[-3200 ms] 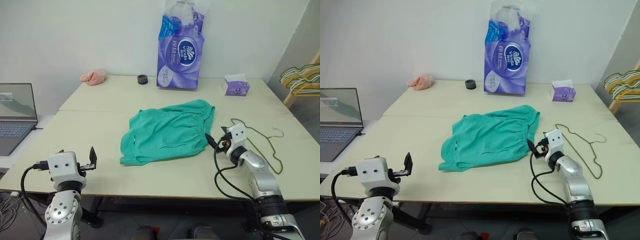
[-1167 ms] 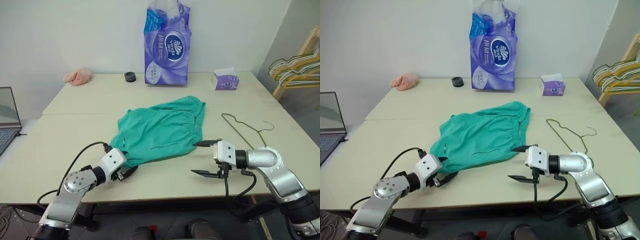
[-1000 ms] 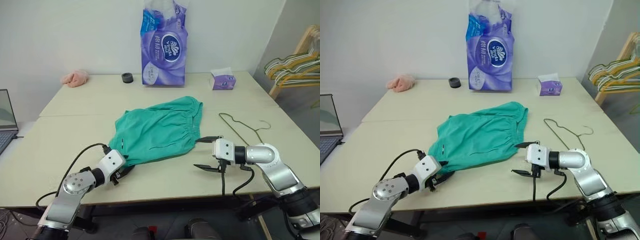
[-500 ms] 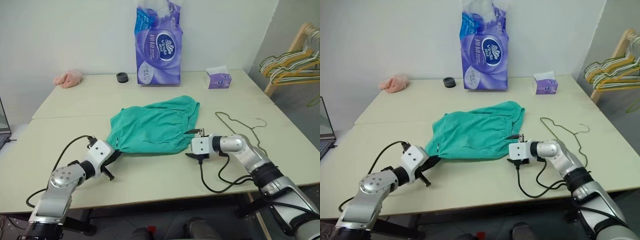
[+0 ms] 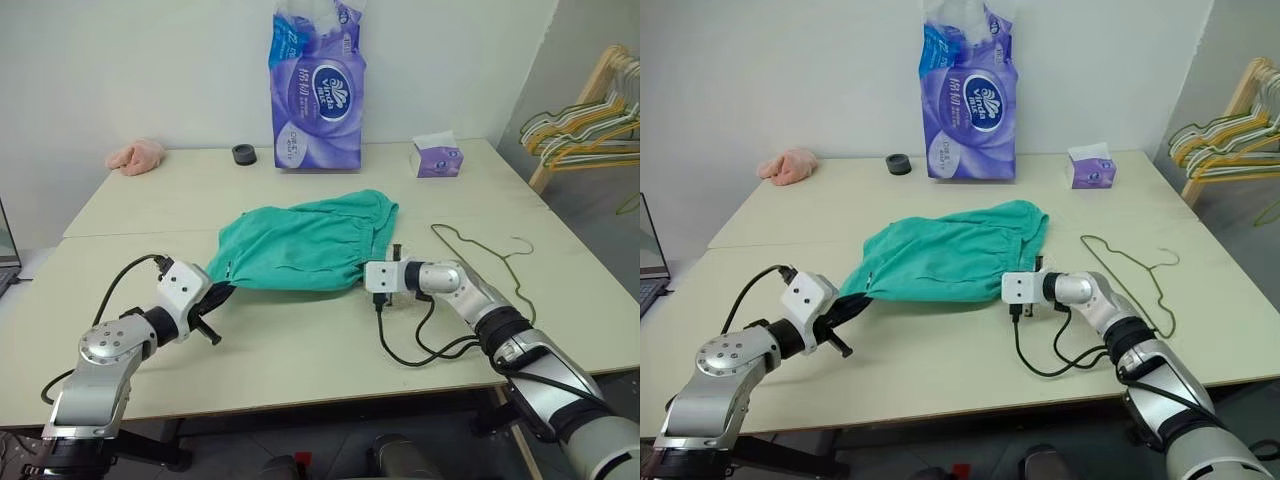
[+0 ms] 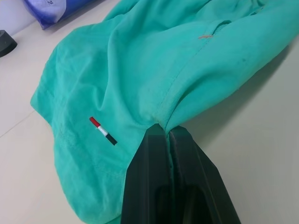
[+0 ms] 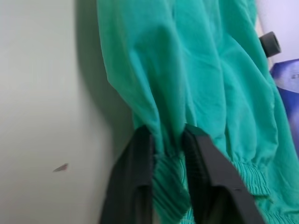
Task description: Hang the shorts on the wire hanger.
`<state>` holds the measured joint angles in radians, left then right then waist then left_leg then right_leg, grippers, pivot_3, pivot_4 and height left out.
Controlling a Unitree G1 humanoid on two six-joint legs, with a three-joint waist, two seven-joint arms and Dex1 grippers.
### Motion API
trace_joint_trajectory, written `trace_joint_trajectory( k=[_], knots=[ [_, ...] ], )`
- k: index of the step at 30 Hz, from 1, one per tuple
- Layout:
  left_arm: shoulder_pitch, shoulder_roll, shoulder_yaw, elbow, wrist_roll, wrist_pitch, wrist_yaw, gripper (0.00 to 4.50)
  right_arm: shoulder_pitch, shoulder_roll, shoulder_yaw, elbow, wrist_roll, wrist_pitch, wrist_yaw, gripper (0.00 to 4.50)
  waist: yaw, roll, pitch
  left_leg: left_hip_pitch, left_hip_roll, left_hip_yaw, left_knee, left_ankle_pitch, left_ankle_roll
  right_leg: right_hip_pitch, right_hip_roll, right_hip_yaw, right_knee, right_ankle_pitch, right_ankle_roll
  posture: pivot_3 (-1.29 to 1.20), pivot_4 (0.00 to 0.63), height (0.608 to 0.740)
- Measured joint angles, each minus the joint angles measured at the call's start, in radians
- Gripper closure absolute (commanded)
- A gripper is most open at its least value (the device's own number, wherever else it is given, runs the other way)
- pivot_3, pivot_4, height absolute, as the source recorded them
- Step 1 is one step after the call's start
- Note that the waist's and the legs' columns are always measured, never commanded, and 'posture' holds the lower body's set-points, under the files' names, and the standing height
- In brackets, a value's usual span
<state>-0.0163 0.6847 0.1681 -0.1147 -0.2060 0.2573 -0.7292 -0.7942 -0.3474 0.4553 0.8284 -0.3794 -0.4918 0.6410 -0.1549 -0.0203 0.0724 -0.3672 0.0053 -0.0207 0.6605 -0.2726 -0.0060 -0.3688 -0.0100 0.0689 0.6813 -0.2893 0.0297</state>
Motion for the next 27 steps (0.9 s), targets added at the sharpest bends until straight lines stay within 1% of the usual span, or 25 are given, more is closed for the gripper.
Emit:
trace_joint_trajectory(
  k=[4,6,7,8,12,13,15,17,19,20,22,23,24,26,27],
  knots=[
    [-0.02,0.004,0.006,0.008,-0.008,0.0,-0.001,4.5,-0.031,0.009,-0.005,0.019,0.001,0.0,-0.022,4.47,-0.004,0.0,0.0,0.0,0.0,0.0,0.0,0.0,0.0,0.0,0.0,0.0,0.0,0.0,0.0,-0.13,0.005,0.74],
    [-0.051,0.013,0.005,0.041,-0.005,-0.004,-0.004,4.5,-0.066,0.012,-0.027,0.052,0.011,0.006,-0.038,4.47,-0.006,0.0,0.0,0.0,0.0,-0.001,0.0,0.0,0.0,0.0,0.0,-0.001,0.0,0.0,0.0,-0.13,0.004,0.74],
    [-0.096,0.014,-0.001,0.083,0.013,-0.015,0.004,4.5,-0.098,0.014,-0.048,0.079,0.016,0.009,-0.063,4.47,-0.006,0.0,0.0,0.0,0.0,-0.001,0.001,0.0,0.0,0.0,0.0,-0.001,0.001,0.0,0.0,-0.13,0.004,0.74],
    [-0.177,0.01,-0.026,0.154,0.056,-0.054,0.045,4.5,-0.146,0.017,-0.069,0.117,0.018,0.006,-0.112,4.47,-0.004,0.001,0.001,-0.001,-0.001,-0.003,0.002,0.001,0.0,0.0,0.0,-0.002,0.001,0.001,0.0,-0.14,0.003,0.74],
    [-0.456,0.004,-0.055,0.342,0.213,-0.216,0.249,4.5,-0.323,0.029,-0.13,0.161,0.018,-0.055,-0.271,4.47,-0.011,-0.002,0.0,-0.004,0.0,-0.004,0.001,0.001,-0.001,-0.004,0.001,-0.003,0.0,0.006,0.001,-0.16,0.006,0.74],
    [-0.512,0.019,-0.056,0.37,0.247,-0.261,0.291,4.5,-0.352,0.028,-0.146,0.162,0.019,-0.078,-0.3,4.47,-0.014,-0.002,-0.001,-0.006,0.0,-0.004,0.001,0.001,-0.001,-0.005,0.001,-0.003,0.0,0.006,0.001,-0.17,0.008,0.74],
    [-0.603,0.074,-0.055,0.395,0.303,-0.353,0.336,4.5,-0.393,0.016,-0.168,0.161,0.026,-0.129,-0.333,4.47,-0.024,-0.002,-0.002,-0.017,0.0,-0.004,0.002,0.001,-0.002,-0.015,0.0,-0.003,0.0,0.006,0.001,-0.17,0.009,0.74],
    [-0.637,0.133,-0.056,0.388,0.344,-0.442,0.346,4.5,-0.397,0.001,-0.185,0.16,0.043,-0.168,-0.333,4.47,-0.043,0.0,-0.004,-0.023,0.0,-0.003,0.001,0.003,-0.006,-0.02,-0.001,-0.003,-0.001,0.005,0.002,-0.18,0.012,0.74],
    [-0.624,0.183,-0.073,0.368,0.386,-0.519,0.338,4.5,-0.382,-0.016,-0.197,0.154,0.063,-0.191,-0.293,4.47,-0.054,0.001,-0.004,-0.025,-0.001,-0.002,0.0,0.003,-0.006,-0.021,-0.004,-0.003,-0.002,0.004,0.004,-0.18,0.014,0.74],
    [-0.589,0.219,-0.089,0.35,0.414,-0.56,0.322,4.5,-0.353,-0.032,-0.198,0.136,0.085,-0.205,-0.25,4.47,-0.063,0.001,-0.004,-0.025,-0.002,-0.002,0.0,0.003,-0.006,-0.021,-0.004,-0.003,-0.002,0.004,0.005,-0.18,0.017,0.74],
    [-0.495,0.274,-0.12,0.309,0.458,-0.621,0.279,4.5,-0.276,-0.063,-0.195,0.088,0.117,-0.23,-0.157,4.47,-0.072,0.001,-0.004,-0.025,-0.003,-0.002,0.0,0.003,-0.006,-0.02,-0.005,-0.003,-0.002,0.004,0.005,-0.18,0.021,0.74],
    [-0.419,0.296,-0.132,0.263,0.449,-0.627,0.225,4.5,-0.215,-0.082,-0.186,0.041,0.151,-0.24,-0.079,4.47,-0.075,0.002,-0.004,-0.025,-0.004,-0.002,0.0,0.002,-0.005,-0.02,-0.006,-0.003,-0.002,0.003,0.005,-0.18,0.025,0.74],
    [-0.335,0.31,-0.14,0.206,0.411,-0.601,0.161,4.5,-0.156,-0.1,-0.171,-0.012,0.186,-0.239,-0.004,4.47,-0.08,0.003,-0.003,-0.025,-0.004,-0.002,0.0,0.002,-0.005,-0.02,-0.006,-0.003,-0.002,0.003,0.006,-0.18,0.025,0.74],
    [-0.1,0.323,-0.157,0.041,0.237,-0.436,-0.013,4.5,-0.014,-0.15,-0.118,-0.169,0.284,-0.201,0.191,4.47,-0.094,0.005,-0.001,-0.025,-0.003,-0.002,0.0,0.002,-0.005,-0.02,-0.007,-0.003,-0.001,0.003,0.006,-0.18,0.029,0.74],
    [-0.015,0.323,-0.17,-0.02,0.165,-0.363,-0.075,4.5,0.039,-0.174,-0.098,-0.225,0.316,-0.173,0.26,4.47,-0.096,0.006,0.0,-0.025,-0.003,-0.003,0.001,0.002,-0.005,-0.02,-0.007,-0.004,0.0,0.003,0.006,-0.18,0.029,0.74]
  ],
)
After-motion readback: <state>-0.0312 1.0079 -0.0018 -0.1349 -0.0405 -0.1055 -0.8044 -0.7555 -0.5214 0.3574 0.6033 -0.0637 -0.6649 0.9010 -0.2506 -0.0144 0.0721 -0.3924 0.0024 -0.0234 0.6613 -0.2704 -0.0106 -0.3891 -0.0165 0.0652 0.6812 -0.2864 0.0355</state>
